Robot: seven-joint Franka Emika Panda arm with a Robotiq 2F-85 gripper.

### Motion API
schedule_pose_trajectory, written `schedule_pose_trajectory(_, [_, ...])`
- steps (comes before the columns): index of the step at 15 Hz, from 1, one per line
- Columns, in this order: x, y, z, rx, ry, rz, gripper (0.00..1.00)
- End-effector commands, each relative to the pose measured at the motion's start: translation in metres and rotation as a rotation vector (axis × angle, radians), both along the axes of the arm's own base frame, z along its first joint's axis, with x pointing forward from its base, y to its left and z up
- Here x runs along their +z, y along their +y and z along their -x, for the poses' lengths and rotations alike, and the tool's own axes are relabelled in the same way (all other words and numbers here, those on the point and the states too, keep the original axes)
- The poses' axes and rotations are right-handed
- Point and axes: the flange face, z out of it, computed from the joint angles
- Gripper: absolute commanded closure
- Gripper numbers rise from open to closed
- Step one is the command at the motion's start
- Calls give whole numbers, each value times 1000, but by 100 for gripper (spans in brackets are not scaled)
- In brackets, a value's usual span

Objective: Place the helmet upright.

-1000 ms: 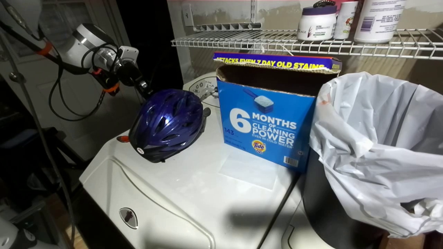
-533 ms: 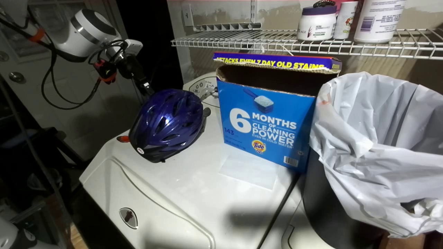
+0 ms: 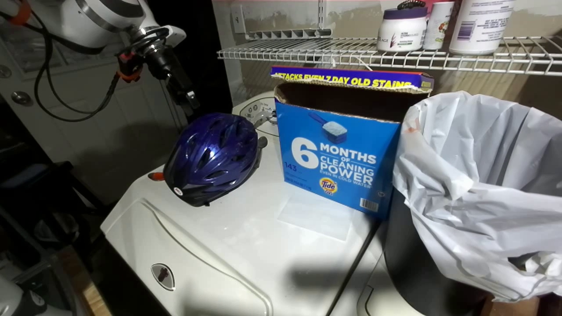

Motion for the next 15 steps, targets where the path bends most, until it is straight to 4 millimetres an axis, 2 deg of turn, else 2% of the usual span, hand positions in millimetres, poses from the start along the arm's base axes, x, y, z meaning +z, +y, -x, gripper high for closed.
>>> schedule_pose_trajectory(1, [19, -46, 15, 36, 44, -51, 0])
schedule_pose_trajectory(5, [33, -99, 18, 50, 2, -107, 0])
schedule_pose_trajectory(8, [39, -133, 21, 35, -76, -250, 0])
schedule_pose_trajectory(15, [28, -189, 33, 53, -92, -572, 0])
